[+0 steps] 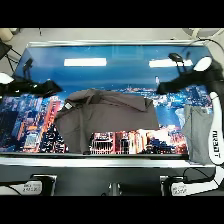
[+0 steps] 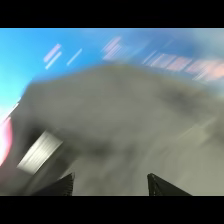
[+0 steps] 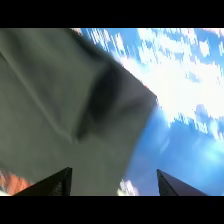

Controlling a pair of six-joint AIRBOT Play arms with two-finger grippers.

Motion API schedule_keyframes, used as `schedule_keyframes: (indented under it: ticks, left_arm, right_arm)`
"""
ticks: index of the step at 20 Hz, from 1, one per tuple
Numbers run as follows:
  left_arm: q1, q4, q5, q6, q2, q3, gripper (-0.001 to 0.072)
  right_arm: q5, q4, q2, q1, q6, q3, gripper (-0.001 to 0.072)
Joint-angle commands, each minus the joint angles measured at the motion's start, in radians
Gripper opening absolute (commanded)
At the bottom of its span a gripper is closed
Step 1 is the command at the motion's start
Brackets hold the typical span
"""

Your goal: Fold the shirts.

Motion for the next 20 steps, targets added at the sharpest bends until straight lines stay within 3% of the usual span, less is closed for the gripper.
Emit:
schedule_keyframes:
  ticks: [1, 7, 14, 18, 19, 20]
  left_arm:
    - [0.118, 0.298, -0.254, -0.076, 0.058, -0.120, 0.0516]
    - [0.135, 0.154, -0.109, -0.016, 0.136, -0.571, 0.0504]
    - [0.045, 0.058, 0.103, -0.059, 0.136, -0.639, 0.0503]
    - [-0.018, 0.059, 0.216, -0.126, 0.136, -0.639, 0.0359]
    - [-0.025, 0.058, 0.225, -0.129, 0.136, -0.637, 0.0158]
    - [-0.029, 0.058, 0.227, -0.121, 0.137, -0.636, 0.0039]
  right_arm:
    - [0.239, -0.082, 0.014, -0.114, -0.067, -0.026, 0.0527]
    - [0.141, -0.083, 0.013, -0.092, -0.067, -0.197, 0.0529]
    - [0.095, -0.087, 0.009, -0.084, -0.061, -0.239, 0.0534]
    - [0.034, -0.027, 0.009, -0.084, -0.061, -0.372, 0.0574]
    - [0.006, -0.014, 0.009, -0.084, -0.061, -0.406, 0.0575]
    - [-0.019, -0.004, 0.009, -0.084, -0.061, -0.436, 0.0576]
